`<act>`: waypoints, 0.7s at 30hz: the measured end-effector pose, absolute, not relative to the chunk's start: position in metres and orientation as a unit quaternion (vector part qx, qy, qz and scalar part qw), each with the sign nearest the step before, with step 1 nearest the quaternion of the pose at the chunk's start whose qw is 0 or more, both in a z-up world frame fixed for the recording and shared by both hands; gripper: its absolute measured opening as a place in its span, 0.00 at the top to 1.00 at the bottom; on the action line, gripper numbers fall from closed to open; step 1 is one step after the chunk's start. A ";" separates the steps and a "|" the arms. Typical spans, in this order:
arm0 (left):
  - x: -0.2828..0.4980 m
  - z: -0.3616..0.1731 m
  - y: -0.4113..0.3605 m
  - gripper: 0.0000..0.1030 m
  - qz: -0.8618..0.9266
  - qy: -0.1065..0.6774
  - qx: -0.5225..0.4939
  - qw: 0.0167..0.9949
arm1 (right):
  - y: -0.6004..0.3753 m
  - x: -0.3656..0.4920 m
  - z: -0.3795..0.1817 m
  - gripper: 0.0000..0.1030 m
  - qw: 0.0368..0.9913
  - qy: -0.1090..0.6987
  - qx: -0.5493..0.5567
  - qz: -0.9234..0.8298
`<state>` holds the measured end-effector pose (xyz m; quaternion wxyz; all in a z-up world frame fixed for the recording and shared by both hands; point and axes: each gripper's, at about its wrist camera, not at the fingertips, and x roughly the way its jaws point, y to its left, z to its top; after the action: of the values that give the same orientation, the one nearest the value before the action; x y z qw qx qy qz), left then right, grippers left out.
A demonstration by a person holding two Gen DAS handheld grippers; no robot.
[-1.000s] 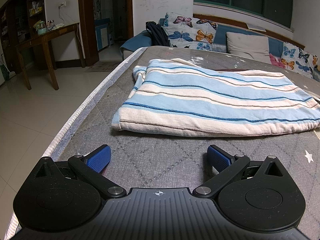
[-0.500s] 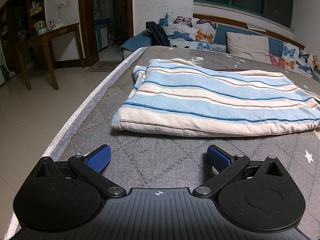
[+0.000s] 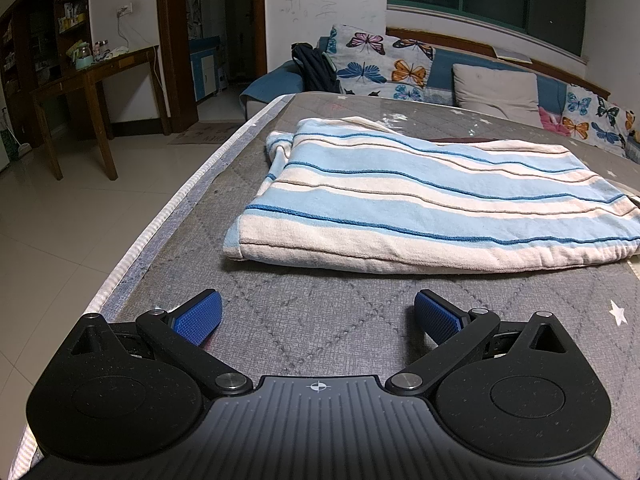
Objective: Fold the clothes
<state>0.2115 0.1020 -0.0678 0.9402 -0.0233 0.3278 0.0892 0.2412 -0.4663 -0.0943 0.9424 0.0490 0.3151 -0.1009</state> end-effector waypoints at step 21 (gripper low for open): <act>0.211 -0.068 0.102 0.00 0.089 0.328 -0.023 0.940 | -0.465 0.242 -0.094 0.00 0.942 0.315 0.050 -0.101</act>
<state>0.2114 0.1019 -0.0677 0.9403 -0.0233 0.3278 0.0892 0.2421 -0.4653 -0.0943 0.9424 0.0497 0.3151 -0.1006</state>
